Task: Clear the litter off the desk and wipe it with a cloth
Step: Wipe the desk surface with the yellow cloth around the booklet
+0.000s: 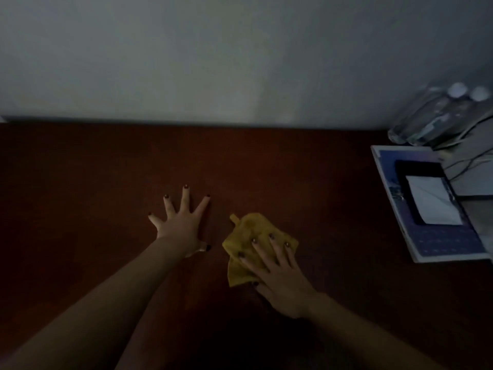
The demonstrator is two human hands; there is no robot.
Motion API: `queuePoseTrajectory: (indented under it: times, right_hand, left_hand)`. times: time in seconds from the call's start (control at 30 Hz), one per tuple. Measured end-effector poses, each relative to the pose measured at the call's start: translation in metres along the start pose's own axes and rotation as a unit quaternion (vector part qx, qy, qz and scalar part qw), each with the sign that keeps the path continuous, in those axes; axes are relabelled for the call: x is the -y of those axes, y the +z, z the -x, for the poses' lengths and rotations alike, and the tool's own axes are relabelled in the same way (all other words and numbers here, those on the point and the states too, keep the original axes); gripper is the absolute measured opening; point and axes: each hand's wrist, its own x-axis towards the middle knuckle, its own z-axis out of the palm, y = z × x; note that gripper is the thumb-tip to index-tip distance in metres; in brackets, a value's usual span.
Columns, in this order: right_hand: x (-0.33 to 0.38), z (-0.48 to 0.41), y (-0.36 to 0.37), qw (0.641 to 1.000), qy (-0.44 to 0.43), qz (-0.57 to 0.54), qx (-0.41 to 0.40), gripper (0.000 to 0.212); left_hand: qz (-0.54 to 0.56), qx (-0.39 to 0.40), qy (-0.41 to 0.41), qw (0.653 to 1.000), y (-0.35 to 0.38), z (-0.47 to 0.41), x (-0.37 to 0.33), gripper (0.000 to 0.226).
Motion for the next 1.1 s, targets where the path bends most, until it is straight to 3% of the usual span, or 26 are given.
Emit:
queuePoseTrajectory:
  times: [0.1,0.17,0.43,0.77,0.97,1.1]
  right_hand:
    - [0.014,0.021,0.004,0.999,0.032,0.022,0.019,0.056]
    - [0.009,0.019,0.010,1.000,0.010,0.004,-0.012,0.054]
    - [-0.037,-0.028,0.003,1.000,-0.015,-0.006,-0.015,0.055]
    - [-0.127,-0.130,-0.065,0.996,0.067,-0.052,0.021,0.052]
    - [-0.099,-0.098,-0.046,0.992,0.098,-0.068,0.033,0.055]
    - [-0.060,-0.043,-0.016,0.990,0.112,-0.082,0.019,0.058]
  left_hand:
    - [0.048,0.053,0.013,0.997,0.016,0.015,-0.018,0.117]
    - [0.065,0.087,0.017,0.994,0.031,0.023,-0.026,0.120]
    - [0.072,0.138,0.034,0.987,0.043,0.016,-0.020,0.121]
    - [0.019,0.087,0.029,0.996,0.058,0.021,-0.019,0.134]
    - [0.044,0.052,0.028,0.997,0.055,0.029,-0.019,0.126]
    - [0.055,0.011,-0.020,0.998,0.060,0.048,-0.014,0.124]
